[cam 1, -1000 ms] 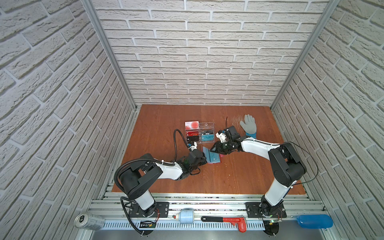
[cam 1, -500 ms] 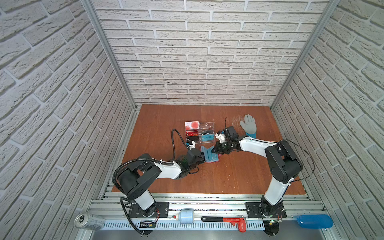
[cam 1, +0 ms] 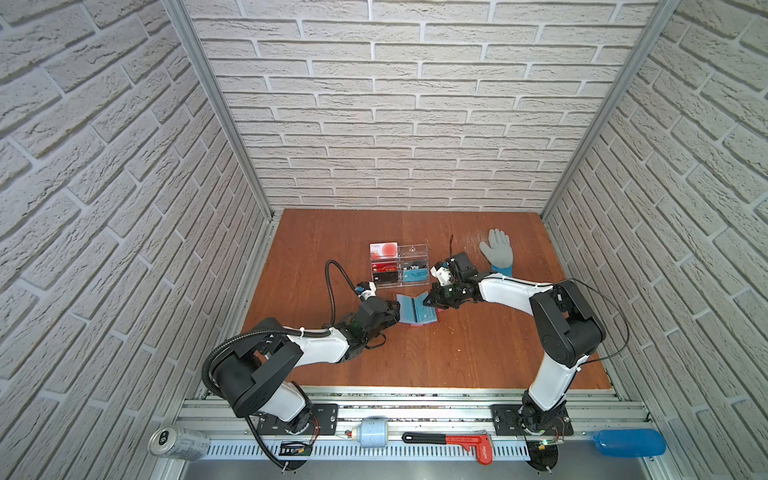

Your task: Take the credit cards out of the card holder

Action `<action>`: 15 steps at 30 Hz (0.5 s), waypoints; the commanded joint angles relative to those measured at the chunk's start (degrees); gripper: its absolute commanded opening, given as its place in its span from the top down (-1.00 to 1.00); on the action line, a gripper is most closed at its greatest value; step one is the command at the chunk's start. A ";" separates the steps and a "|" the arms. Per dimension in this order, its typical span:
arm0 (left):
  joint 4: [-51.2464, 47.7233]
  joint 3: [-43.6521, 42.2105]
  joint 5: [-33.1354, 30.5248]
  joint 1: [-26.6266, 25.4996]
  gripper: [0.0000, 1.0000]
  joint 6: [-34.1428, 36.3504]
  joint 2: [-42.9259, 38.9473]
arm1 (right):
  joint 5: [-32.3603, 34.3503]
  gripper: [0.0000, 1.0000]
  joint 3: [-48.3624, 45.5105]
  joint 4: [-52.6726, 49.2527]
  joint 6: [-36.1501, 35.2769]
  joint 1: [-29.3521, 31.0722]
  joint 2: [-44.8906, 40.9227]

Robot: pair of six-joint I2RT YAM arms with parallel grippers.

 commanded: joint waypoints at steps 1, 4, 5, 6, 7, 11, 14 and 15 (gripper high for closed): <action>-0.47 -0.45 -1.41 0.82 -0.09 2.34 -3.44 | 4.35 0.87 -0.11 -2.97 -0.85 0.26 -0.50; -1.29 0.20 -1.13 0.83 -0.34 4.47 -5.12 | 5.85 0.79 -0.44 -3.67 -1.19 0.22 -1.63; -0.96 0.30 -0.85 0.83 -0.45 5.05 -5.48 | 6.56 0.72 -0.25 -4.11 -1.34 0.27 -1.89; -0.91 0.39 -0.58 0.83 -0.53 5.44 -5.77 | 6.86 0.67 -0.28 -4.32 -1.47 0.22 -2.12; -0.87 0.48 -0.38 0.83 -0.66 5.69 -5.96 | 7.13 0.61 -0.32 -4.35 -1.48 0.23 -2.36; 0.71 1.11 2.70 0.87 -0.96 7.05 -5.88 | 7.65 0.35 -0.76 -4.45 -1.82 0.22 -4.49; 1.07 2.30 4.84 0.87 -0.97 7.28 -4.82 | 9.20 0.16 -1.59 -4.44 -2.26 0.22 -7.54; 1.42 2.62 5.33 0.89 -0.96 7.17 -4.47 | 9.39 0.10 -1.90 -4.41 -2.35 0.26 -8.51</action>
